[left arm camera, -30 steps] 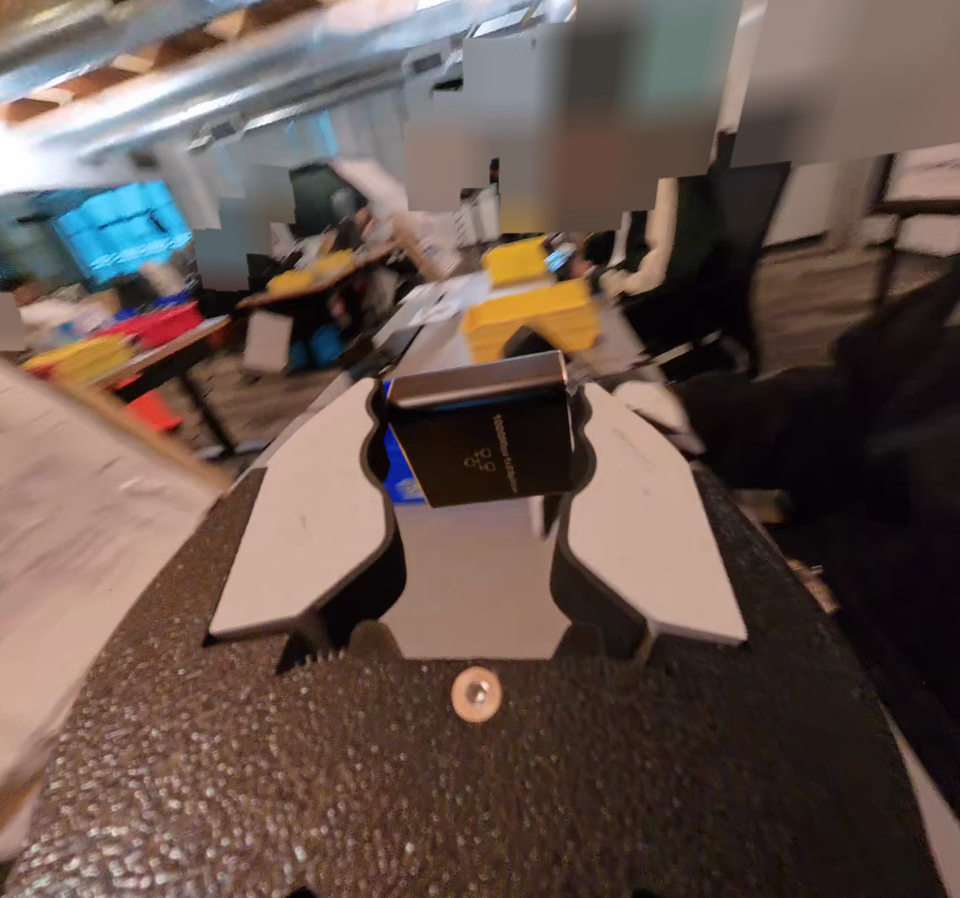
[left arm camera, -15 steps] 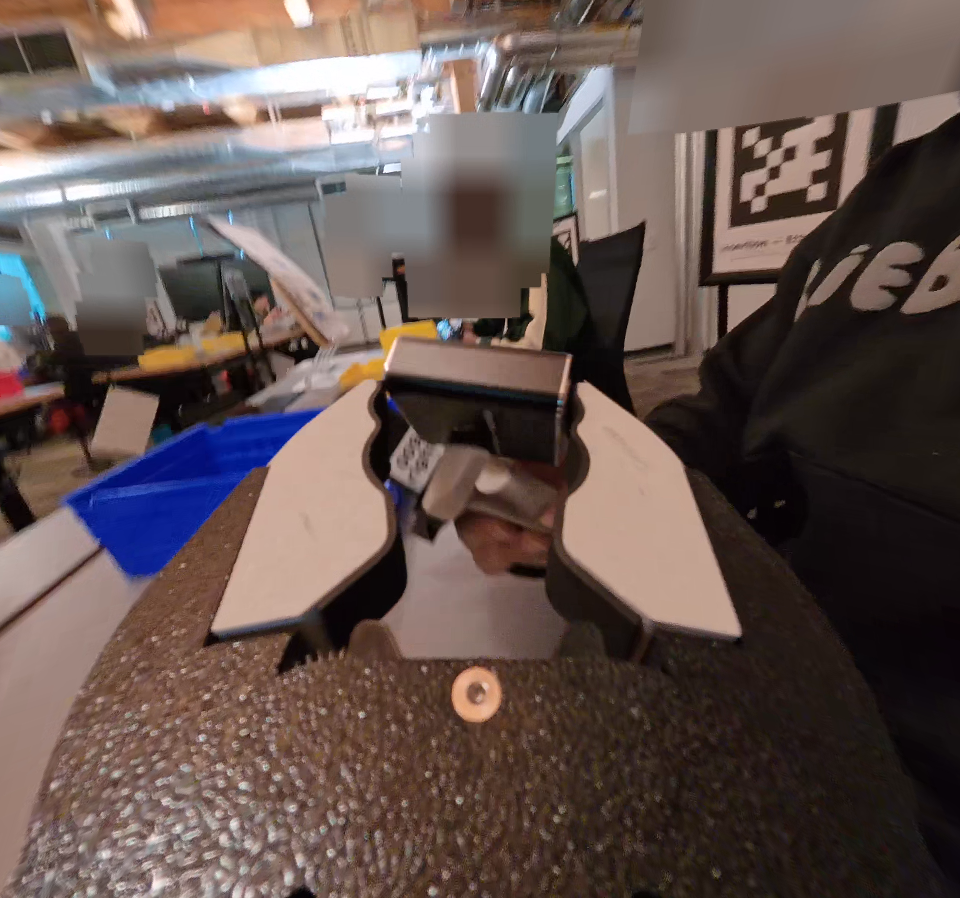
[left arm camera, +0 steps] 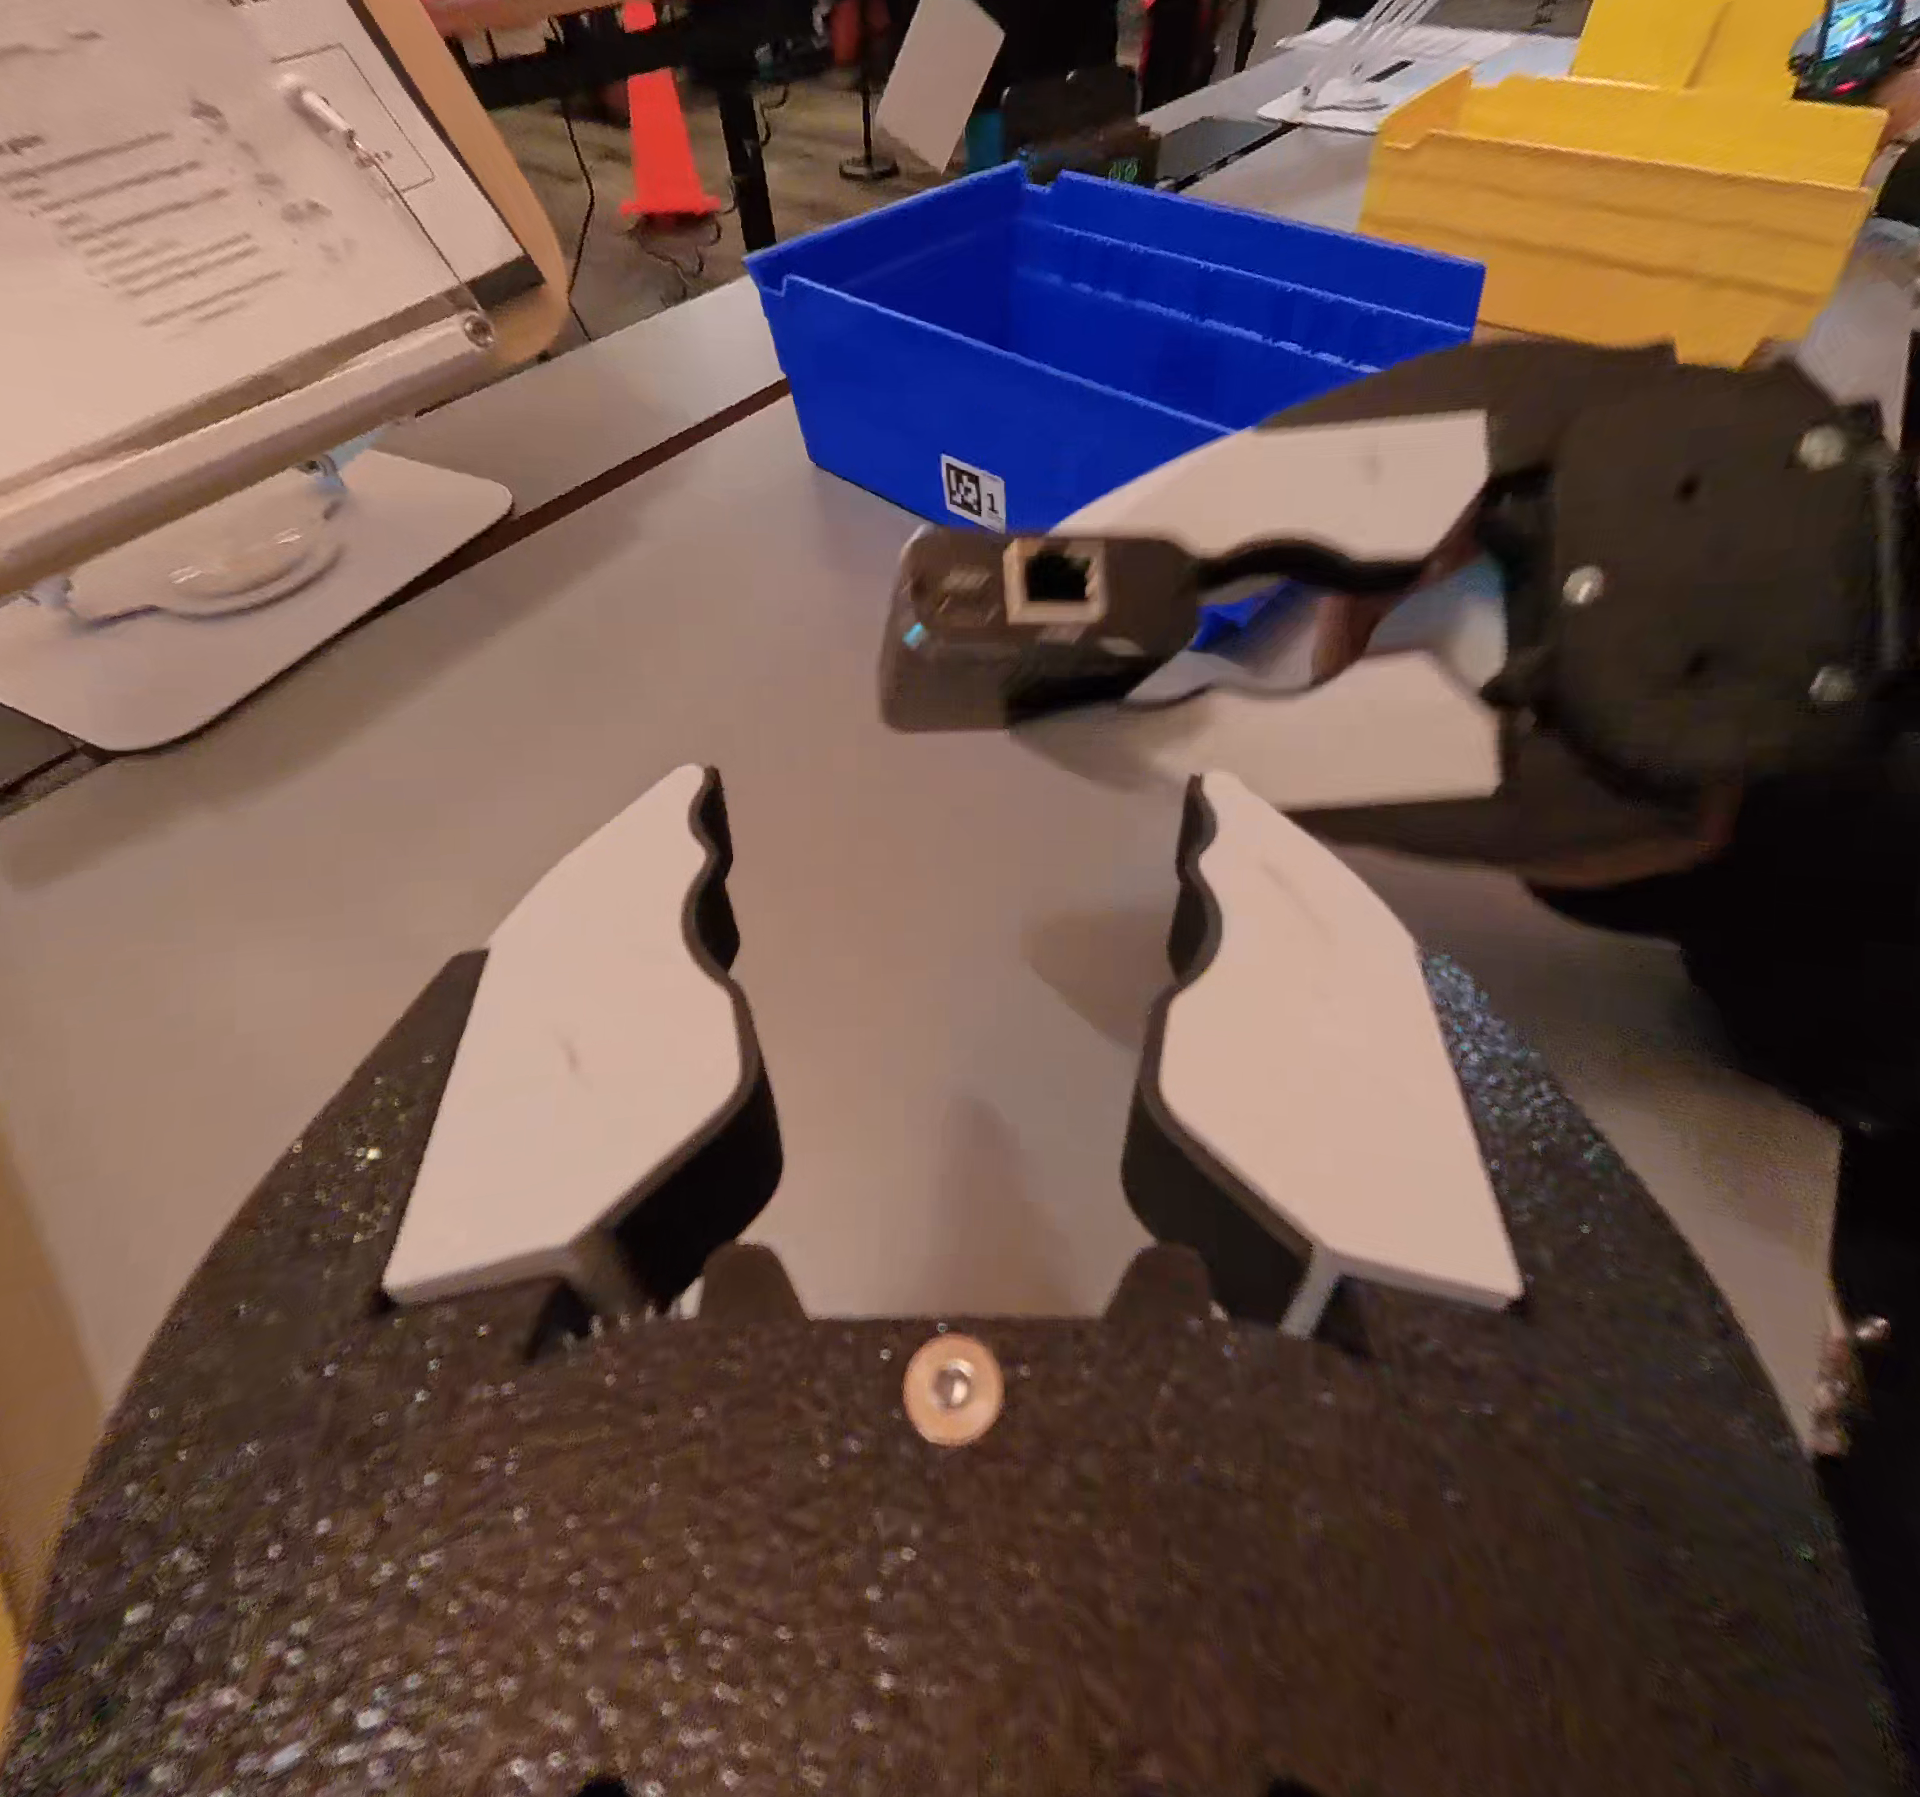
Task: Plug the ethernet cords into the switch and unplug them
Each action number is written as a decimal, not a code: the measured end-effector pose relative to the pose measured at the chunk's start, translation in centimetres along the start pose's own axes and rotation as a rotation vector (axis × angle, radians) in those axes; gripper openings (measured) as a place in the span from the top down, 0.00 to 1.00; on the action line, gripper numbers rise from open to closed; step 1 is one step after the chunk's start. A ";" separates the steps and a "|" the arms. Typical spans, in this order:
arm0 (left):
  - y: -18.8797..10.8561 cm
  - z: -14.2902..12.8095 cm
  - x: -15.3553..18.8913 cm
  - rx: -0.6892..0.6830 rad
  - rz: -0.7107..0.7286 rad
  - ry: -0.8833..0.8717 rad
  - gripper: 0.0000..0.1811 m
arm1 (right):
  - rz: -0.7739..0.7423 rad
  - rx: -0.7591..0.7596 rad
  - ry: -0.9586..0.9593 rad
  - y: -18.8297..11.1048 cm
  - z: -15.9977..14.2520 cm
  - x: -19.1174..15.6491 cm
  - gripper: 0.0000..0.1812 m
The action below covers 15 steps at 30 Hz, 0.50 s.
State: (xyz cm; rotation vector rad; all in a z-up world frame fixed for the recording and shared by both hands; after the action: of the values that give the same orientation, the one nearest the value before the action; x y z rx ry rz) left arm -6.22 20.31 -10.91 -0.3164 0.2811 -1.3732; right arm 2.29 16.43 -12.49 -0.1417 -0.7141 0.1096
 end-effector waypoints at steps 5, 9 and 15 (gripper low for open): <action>1.5 -0.4 0.8 -0.126 0.021 -0.084 0.55 | -0.122 -0.043 -0.245 0.1 0.1 -1.0 0.87; 1.8 -0.4 1.1 -0.106 0.021 -0.089 0.61 | -0.102 -0.039 -0.347 0.4 0.4 -2.6 0.87; 1.5 -0.8 0.8 -0.140 0.009 -0.047 0.65 | -0.017 0.010 -0.280 0.4 0.5 -2.9 0.82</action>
State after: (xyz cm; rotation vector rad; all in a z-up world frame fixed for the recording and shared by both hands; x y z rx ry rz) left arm -4.97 19.74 -12.20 -0.4620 0.3402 -1.3380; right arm -0.24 16.41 -13.99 -0.1118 -0.9939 0.1176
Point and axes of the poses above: each gripper's, where its closed fingertips meet, y out along the fingers, z out of its top, x = y × z across the jaws, the point moved 5 cm from there along -y, back along the fingers, and after that the axes turned 3 degrees about -x, right-handed, at the moved point
